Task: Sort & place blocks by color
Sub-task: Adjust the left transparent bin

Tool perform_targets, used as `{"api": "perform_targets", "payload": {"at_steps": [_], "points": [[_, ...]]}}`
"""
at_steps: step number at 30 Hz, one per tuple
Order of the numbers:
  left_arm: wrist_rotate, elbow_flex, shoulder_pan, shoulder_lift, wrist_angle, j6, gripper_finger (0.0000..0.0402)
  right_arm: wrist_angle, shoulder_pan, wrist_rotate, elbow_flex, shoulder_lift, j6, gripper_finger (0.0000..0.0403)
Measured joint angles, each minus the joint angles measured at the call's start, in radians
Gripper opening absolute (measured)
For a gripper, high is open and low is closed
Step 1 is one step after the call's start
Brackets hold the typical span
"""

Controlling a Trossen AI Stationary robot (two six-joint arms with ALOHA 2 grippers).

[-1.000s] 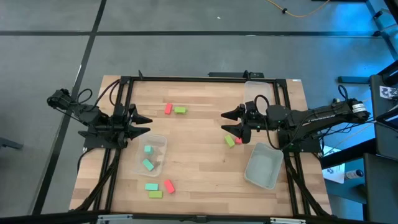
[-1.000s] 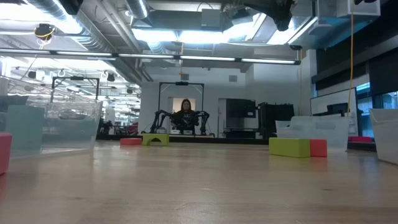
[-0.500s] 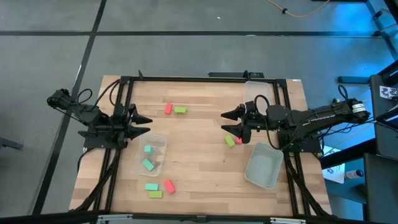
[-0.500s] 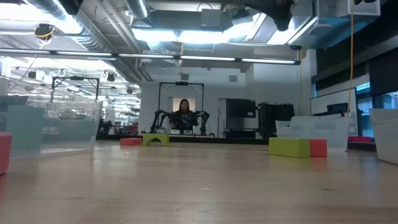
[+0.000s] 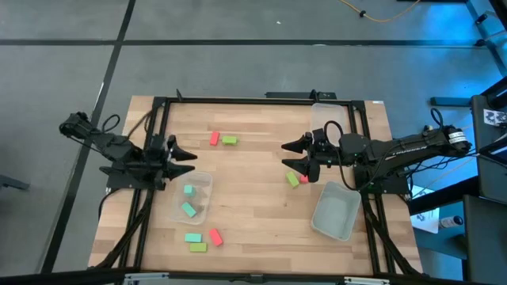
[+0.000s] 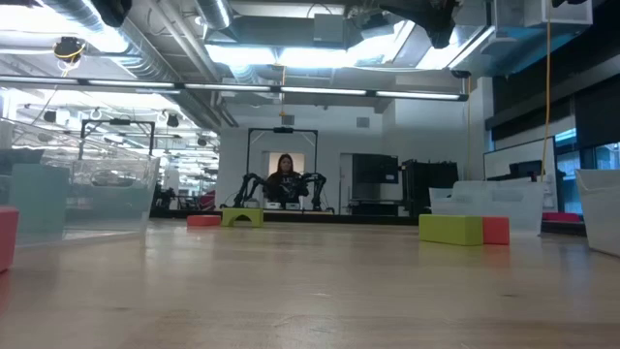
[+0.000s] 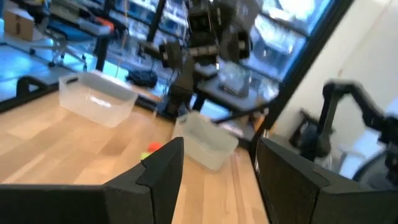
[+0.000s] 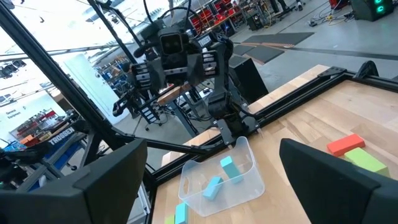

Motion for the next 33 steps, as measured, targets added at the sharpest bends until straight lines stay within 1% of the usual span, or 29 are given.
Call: {"api": "perform_targets", "payload": {"at_steps": [3,5,7,11,16,19,22,26,30,33], "points": [[0.059,0.061,-0.011,0.087,-0.036,-0.007,0.0196,0.000,0.000,0.000,0.000,0.000,0.000,0.0368],[0.113,0.127,-0.029,0.176,-0.103,-0.021,0.0196,-0.001,0.000,0.000,0.000,0.000,0.000,0.0368],[0.159,0.218,-0.058,0.287,-0.209,-0.037,0.0196,-0.002,0.000,-0.003,0.000,0.000,-0.001,0.0368],[0.214,0.417,-0.150,0.530,-0.425,-0.083,0.0196,-0.017,0.000,-0.035,0.000,0.000,-0.001,0.0368],[0.254,0.650,-0.290,0.836,-0.620,-0.108,0.0196,-0.041,0.000,-0.099,0.000,0.000,-0.006,0.0368],[0.256,0.753,-0.352,0.991,-0.716,-0.183,0.0196,-0.047,0.000,-0.122,0.000,0.000,-0.005,0.0368],[0.286,0.797,-0.398,1.101,-0.748,-0.262,0.0196,-0.049,0.000,-0.139,0.000,0.000,-0.008,0.0368],[0.305,0.798,-0.430,1.214,-0.779,-0.300,0.0196,-0.063,0.000,-0.141,0.000,0.000,-0.029,0.0368],[0.300,0.798,-0.432,1.293,-0.851,-0.304,0.0196,-0.077,0.000,-0.141,0.000,0.000,-0.029,0.0368],[0.295,0.798,-0.423,1.329,-0.889,-0.306,0.0196,-0.076,0.000,-0.141,0.000,0.000,-0.030,0.0368]]}}
